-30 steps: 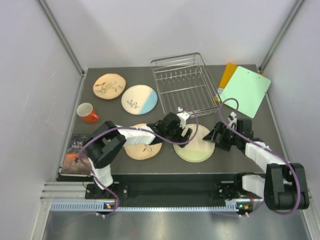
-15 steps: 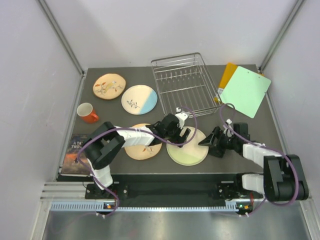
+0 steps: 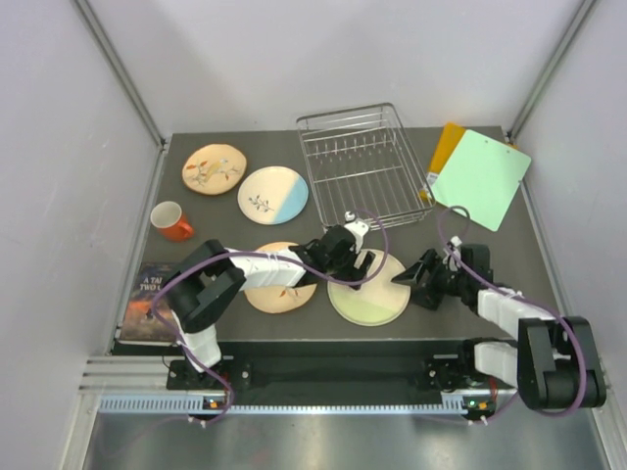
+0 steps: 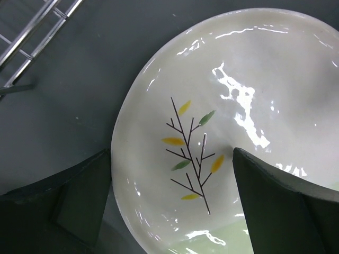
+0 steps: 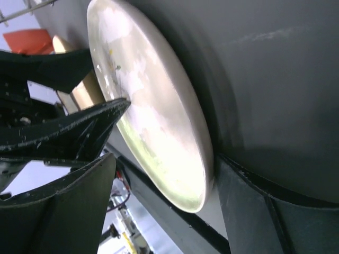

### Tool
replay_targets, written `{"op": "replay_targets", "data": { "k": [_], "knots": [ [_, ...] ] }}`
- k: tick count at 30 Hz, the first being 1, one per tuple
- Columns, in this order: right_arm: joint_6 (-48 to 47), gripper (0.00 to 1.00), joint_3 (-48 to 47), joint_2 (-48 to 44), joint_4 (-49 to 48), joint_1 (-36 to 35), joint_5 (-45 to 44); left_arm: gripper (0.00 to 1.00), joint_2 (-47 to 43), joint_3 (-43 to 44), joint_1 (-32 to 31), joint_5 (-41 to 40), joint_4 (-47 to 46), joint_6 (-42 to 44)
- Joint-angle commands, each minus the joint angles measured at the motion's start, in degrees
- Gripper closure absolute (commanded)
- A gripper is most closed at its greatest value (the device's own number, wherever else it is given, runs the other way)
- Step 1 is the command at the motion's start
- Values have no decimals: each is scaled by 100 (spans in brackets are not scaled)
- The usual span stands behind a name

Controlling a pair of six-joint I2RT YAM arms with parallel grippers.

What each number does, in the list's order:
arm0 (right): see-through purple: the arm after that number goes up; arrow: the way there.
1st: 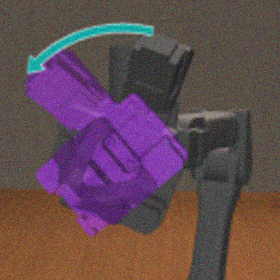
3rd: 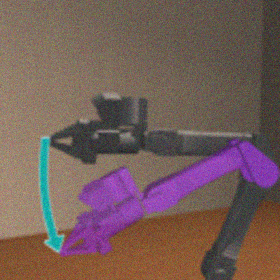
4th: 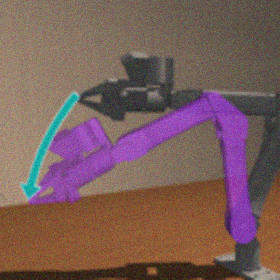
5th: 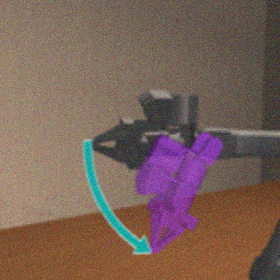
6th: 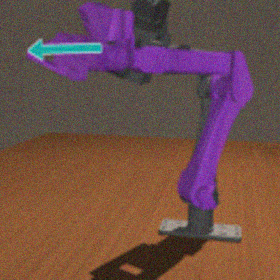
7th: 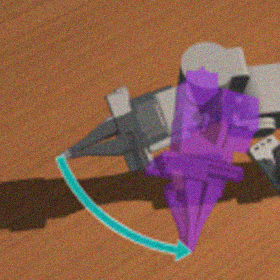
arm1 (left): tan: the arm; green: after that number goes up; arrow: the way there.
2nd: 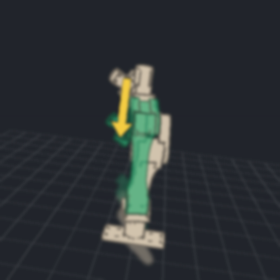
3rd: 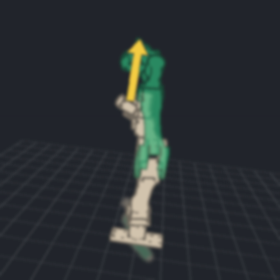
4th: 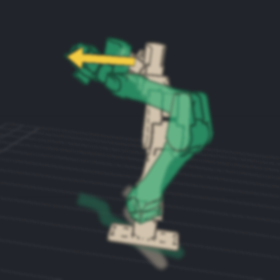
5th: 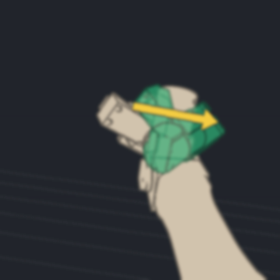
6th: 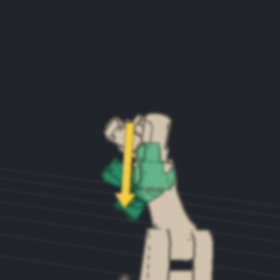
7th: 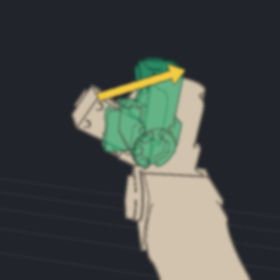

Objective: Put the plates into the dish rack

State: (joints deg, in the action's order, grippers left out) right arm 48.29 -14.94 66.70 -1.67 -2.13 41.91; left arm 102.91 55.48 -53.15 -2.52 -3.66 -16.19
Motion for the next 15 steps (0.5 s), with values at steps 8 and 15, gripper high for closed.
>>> {"op": "replay_targets", "data": {
  "k": [8,15],
  "knots": [
    [-91,25,-167,-446,-26,160,-570,8,-16,569,-750,2134,1025,-1105],
    [-399,21,-141,-790,351,169,-631,6,-623,297,-724,1896,1755,-1343]
  ]
}}
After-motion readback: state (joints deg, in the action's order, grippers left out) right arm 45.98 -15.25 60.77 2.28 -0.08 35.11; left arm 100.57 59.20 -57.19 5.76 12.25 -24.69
